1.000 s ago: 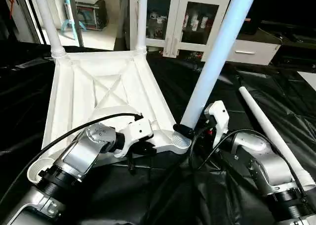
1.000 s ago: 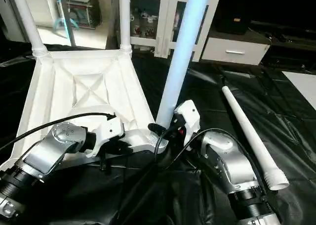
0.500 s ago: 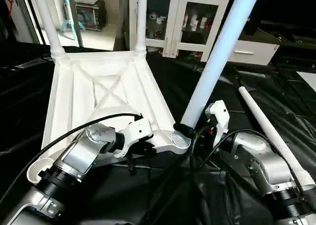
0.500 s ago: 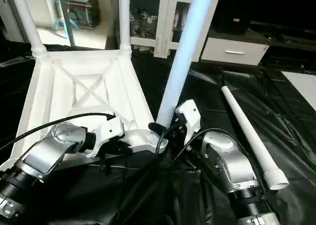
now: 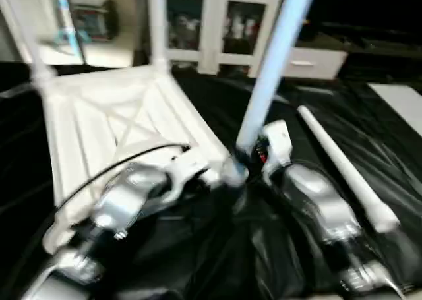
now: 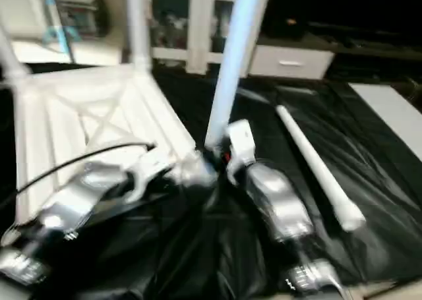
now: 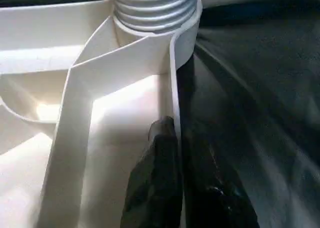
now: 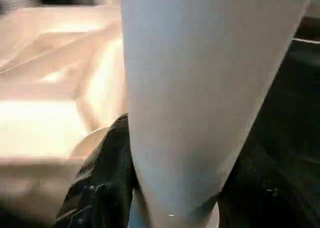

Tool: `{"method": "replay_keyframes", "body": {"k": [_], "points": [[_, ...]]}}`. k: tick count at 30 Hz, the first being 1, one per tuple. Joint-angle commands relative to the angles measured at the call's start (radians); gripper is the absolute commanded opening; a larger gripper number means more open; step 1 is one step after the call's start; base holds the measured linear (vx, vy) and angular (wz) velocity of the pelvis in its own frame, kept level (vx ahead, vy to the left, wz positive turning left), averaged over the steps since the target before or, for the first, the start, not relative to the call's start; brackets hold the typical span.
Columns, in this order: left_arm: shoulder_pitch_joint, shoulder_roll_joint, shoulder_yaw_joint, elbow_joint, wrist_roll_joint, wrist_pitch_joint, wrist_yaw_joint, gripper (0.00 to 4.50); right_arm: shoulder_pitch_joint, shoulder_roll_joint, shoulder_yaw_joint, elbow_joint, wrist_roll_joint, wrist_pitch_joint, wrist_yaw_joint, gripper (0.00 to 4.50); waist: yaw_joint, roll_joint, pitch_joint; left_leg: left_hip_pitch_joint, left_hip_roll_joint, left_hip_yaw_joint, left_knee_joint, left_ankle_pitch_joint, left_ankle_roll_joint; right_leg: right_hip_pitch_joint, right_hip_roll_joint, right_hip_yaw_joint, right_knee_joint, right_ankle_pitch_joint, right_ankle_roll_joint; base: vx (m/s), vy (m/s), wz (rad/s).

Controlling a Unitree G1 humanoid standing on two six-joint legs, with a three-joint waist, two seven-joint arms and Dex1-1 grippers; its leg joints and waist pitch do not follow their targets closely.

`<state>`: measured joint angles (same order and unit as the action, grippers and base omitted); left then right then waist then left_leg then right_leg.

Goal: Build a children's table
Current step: Insert table leg to table base

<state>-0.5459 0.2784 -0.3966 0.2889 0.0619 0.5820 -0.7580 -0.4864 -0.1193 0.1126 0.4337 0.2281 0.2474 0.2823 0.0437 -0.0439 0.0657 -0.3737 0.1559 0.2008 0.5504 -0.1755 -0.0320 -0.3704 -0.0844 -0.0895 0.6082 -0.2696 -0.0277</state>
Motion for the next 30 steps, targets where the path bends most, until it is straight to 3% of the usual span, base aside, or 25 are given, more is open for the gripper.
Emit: {"method": "replay_keyframes", "body": {"k": [1, 2, 3, 4, 5, 6, 7, 8, 9, 10, 11, 13, 14, 19, 21, 22, 25, 26, 27, 30], "points": [[-0.059, -0.063, 0.032, -0.045, -0.011, 0.009, 0.069, 0.0, 0.015, -0.034, -0.1, 0.209, -0.097, 0.057, -0.234, 1.86, 0.046, 0.01, -0.05, -0.042, 0.094, 0.012, -0.236, -0.844, -0.156, 0.077, 0.002, 0.022, 0.091, -0.241, -0.054, -0.011, -0.09, 0.28], [-0.083, -0.097, 0.028, -0.012, 0.018, 0.011, 0.132, 0.0, -0.021, -0.006, -0.105, 0.243, -0.099, 0.044, -0.292, 1.86, 0.034, -0.049, -0.054, 0.094, 0.053, 0.024, -0.062, -0.59, -0.15, -0.081, -0.08, 0.081, -0.09, -0.581, -0.033, -0.011, -0.09, 0.28], [-0.089, -0.107, 0.03, -0.003, 0.022, 0.01, 0.15, 0.0, -0.032, 0.003, -0.105, 0.252, -0.098, 0.04, -0.302, 1.86, 0.03, -0.044, -0.057, 0.063, 0.012, -0.074, 0.097, -0.181, -0.039, -0.06, -0.181, 0.15, -0.177, -0.786, -0.041, 0.076, -0.096, -0.05], [-0.095, -0.115, 0.029, 0.0, 0.028, 0.013, 0.16, 0.0, -0.048, 0.012, -0.094, 0.261, -0.108, 0.031, -0.31, 1.86, 0.041, -0.027, -0.05, -0.047, 0.035, -0.113, 0.054, -0.041, -0.048, 0.067, -0.183, 0.11, -0.112, -0.625, -0.062, 0.085, 0.02, -0.49], [-0.095, -0.115, 0.029, 0.0, 0.028, 0.013, 0.16, 0.0, -0.048, 0.012, -0.094, 0.261, -0.108, 0.031, -0.31, 1.86, 0.041, -0.012, -0.059, -0.031, 0.062, -0.105, -0.005, -0.047, -0.074, 0.053, -0.129, 0.078, -0.089, -0.471, -0.073, 0.085, 0.02, -0.49], [-0.097, -0.12, 0.028, 0.001, 0.032, 0.016, 0.164, 0.0, -0.058, 0.019, -0.086, 0.268, -0.117, 0.024, -0.317, 1.86, 0.022, -0.001, -0.072, 0.039, 0.085, -0.096, -0.026, -0.139, -0.108, -0.009, -0.052, 0.058, -0.049, -0.173, -0.084, 0.0, 0.0, 0.0], [-0.099, -0.122, 0.031, 0.0, 0.034, 0.017, 0.172, 0.0, -0.068, 0.028, -0.082, 0.273, -0.119, 0.019, -0.323, 1.86, 0.015, 0.004, -0.061, 0.041, 0.085, -0.09, -0.035, -0.198, -0.113, -0.012, -0.046, 0.058, -0.049, -0.084, -0.111, -0.034, -0.042, 0.21], [-0.1, -0.122, 0.037, -0.003, 0.04, 0.023, 0.181, 0.0, -0.081, 0.036, -0.077, 0.286, -0.12, 0.006, -0.331, 1.86, -0.002, -0.012, -0.051, 0.028, 0.075, -0.074, -0.049, -0.391, -0.097, -0.002, -0.053, 0.06, -0.069, -0.18, -0.138, -0.034, -0.042, 0.21], [-0.1, -0.12, 0.04, -0.003, 0.043, 0.022, 0.186, 0.0, -0.085, 0.038, -0.075, 0.291, -0.119, 0.0, -0.334, 1.86, -0.002, -0.011, -0.048, 0.031, 0.07, -0.071, -0.046, -0.455, -0.095, -0.01, -0.058, 0.061, -0.081, -0.288, -0.124, 0.0, 0.0, 0.0], [-0.098, -0.113, 0.047, -0.002, 0.046, 0.02, 0.195, 0.0, -0.094, 0.042, -0.072, 0.308, -0.12, -0.016, -0.337, 1.86, -0.002, -0.014, -0.048, 0.04, 0.061, -0.068, -0.037, -0.516, -0.088, -0.024, -0.068, 0.064, -0.102, -0.452, -0.084, 0.0, 0.0, 0.0], [-0.098, -0.113, 0.047, -0.002, 0.046, 0.02, 0.195, 0.0, -0.094, 0.042, -0.072, 0.308, -0.12, -0.016, -0.337, 1.86, -0.001, -0.013, -0.054, 0.033, 0.062, -0.071, -0.04, -0.488, -0.08, -0.018, -0.075, 0.066, -0.109, -0.497, -0.054, 0.0, 0.0, 0.0], [-0.099, -0.112, 0.049, 0.003, 0.051, 0.024, 0.201, 0.0, -0.102, 0.046, -0.075, 0.327, -0.117, -0.031, -0.346, 1.86, 0.001, -0.016, -0.06, 0.024, 0.064, -0.071, -0.046, -0.423, -0.072, -0.008, -0.078, 0.066, -0.11, -0.461, -0.042, 0.0, 0.0, 0.0], [-0.101, -0.107, 0.057, 0.009, 0.052, 0.029, 0.211, 0.0, -0.112, 0.051, -0.081, 0.351, -0.111, -0.056, -0.347, 1.86, 0.003, -0.016, -0.061, 0.018, 0.067, -0.065, -0.049, -0.335, -0.065, -0.008, -0.074, 0.07, -0.103, -0.346, -0.057, 0.0, 0.0, 0.0], [-0.098, -0.104, 0.061, 0.011, 0.047, 0.032, 0.213, 0.0, -0.125, 0.05, -0.074, 0.369, -0.115, -0.092, -0.308, 1.86, 0.002, -0.013, -0.065, 0.012, 0.069, -0.056, -0.047, -0.265, -0.062, 0.001, -0.069, 0.07, -0.083, -0.201, -0.106, 0.0, 0.0, 0.0], [-0.095, -0.102, 0.06, 0.009, 0.047, 0.031, 0.211, 0.0, -0.122, 0.052, -0.072, 0.357, -0.112, -0.102, -0.287, 1.86, 0.002, -0.013, -0.068, 0.009, 0.069, -0.052, -0.045, -0.208, -0.056, 0.008, -0.065, 0.07, -0.071, -0.103, -0.13, 0.0, 0.0, 0.0], [-0.093, -0.1, 0.059, 0.009, 0.046, 0.031, 0.21, 0.0, -0.121, 0.055, -0.073, 0.348, -0.106, -0.108, -0.271, 2.42, 0.002, -0.009, -0.069, 0.011, 0.07, -0.051, -0.044, -0.195, -0.053, 0.009, -0.064, 0.07, -0.069, -0.074, -0.14, 0.0, 0.0, 0.0], [-0.093, -0.099, 0.059, 0.011, 0.044, 0.03, 0.208, 0.0, -0.125, 0.053, -0.066, 0.345, -0.109, -0.115, -0.261, 2.56, 0.003, -0.01, -0.072, 0.014, 0.069, -0.047, -0.04, -0.158, -0.048, 0.013, -0.063, 0.07, -0.061, -0.016, -0.163, 0.0, 0.0, 0.0], [-0.095, -0.098, 0.059, 0.015, 0.043, 0.029, 0.208, 0.0, -0.127, 0.053, -0.062, 0.335, -0.108, -0.12, -0.252, 2.72, 0.005, -0.01, -0.078, 0.013, 0.067, -0.043, -0.032, -0.103, -0.032, 0.018, -0.062, 0.072, -0.05, 0.08, -0.188, 0.0, 0.0, 0.0], [-0.097, -0.096, 0.059, 0.02, 0.042, 0.026, 0.208, 0.0, -0.131, 0.051, -0.058, 0.326, -0.106, -0.125, -0.24, 2.81, 0.007, -0.009, -0.077, 0.014, 0.066, -0.041, -0.032, -0.089, -0.025, 0.018, -0.059, 0.071, -0.048, 0.104, -0.193, 0.0, 0.0, 0.0], [-0.101, -0.093, 0.058, 0.027, 0.041, 0.023, 0.207, 0.0, -0.132, 0.051, -0.061, 0.309, -0.099, -0.131, -0.228, 3.04, 0.009, -0.008, -0.075, 0.015, 0.066, -0.037, -0.031, -0.107, -0.004, 0.018, -0.062, 0.072, -0.05, 0.095, -0.207, 0.0, 0.0, 0.0]]}}
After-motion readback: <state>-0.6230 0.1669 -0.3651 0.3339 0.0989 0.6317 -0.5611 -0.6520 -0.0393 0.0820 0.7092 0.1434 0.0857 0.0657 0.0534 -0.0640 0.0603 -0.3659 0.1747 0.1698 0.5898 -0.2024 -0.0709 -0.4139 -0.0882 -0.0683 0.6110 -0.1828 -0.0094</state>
